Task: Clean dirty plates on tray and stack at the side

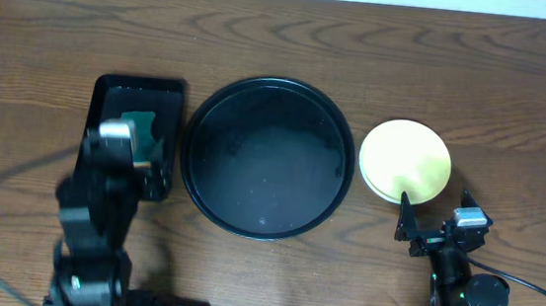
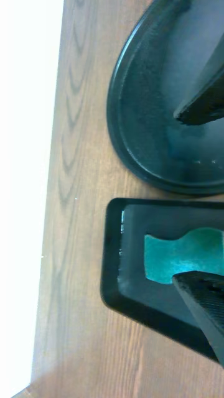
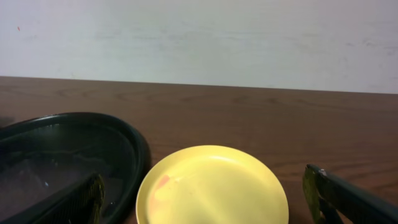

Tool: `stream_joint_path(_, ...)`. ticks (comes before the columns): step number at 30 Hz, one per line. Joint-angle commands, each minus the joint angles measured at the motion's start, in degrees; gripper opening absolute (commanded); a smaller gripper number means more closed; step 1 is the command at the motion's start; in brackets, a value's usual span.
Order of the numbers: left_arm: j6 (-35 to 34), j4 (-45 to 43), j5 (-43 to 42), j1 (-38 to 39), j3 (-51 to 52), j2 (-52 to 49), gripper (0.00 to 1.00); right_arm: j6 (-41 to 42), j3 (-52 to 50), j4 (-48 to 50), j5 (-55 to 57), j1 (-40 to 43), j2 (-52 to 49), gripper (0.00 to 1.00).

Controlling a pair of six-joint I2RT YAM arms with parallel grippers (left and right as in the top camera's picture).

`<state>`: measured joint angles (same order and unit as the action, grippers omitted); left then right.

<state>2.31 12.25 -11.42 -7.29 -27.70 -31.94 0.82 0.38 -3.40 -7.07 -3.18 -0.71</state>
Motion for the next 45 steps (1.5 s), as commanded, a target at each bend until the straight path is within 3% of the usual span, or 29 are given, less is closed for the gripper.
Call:
stream_joint_path(1, 5.27, -2.82, 0.48, 0.09, 7.34, 10.38, 0.76, 0.39, -0.07, -0.24, -0.04, 0.09, 0.33, 0.99)
stream_joint_path(8, 7.15, -12.20, 1.57, 0.09, 19.89, 23.82, 0.76, 0.39, -0.07, -0.24, -0.04, 0.09, 0.33, 0.99)
stream_joint_path(17, 8.87, -15.17, 3.72, 0.09, 27.45, 29.77, 0.75, 0.39, -0.07, -0.24, -0.04, 0.09, 0.33, 0.99)
stream_joint_path(23, 9.46, -8.68, 4.63, 0.09, 27.47, 31.85, 0.76, 0.39, -0.07, -0.24, -0.04, 0.09, 0.33, 0.99)
stream_joint_path(45, 9.44, -8.79, 4.59, 0.13, 27.47, 31.61, 0.76, 0.39, -0.07, -0.24, -0.04, 0.09, 0.33, 0.99)
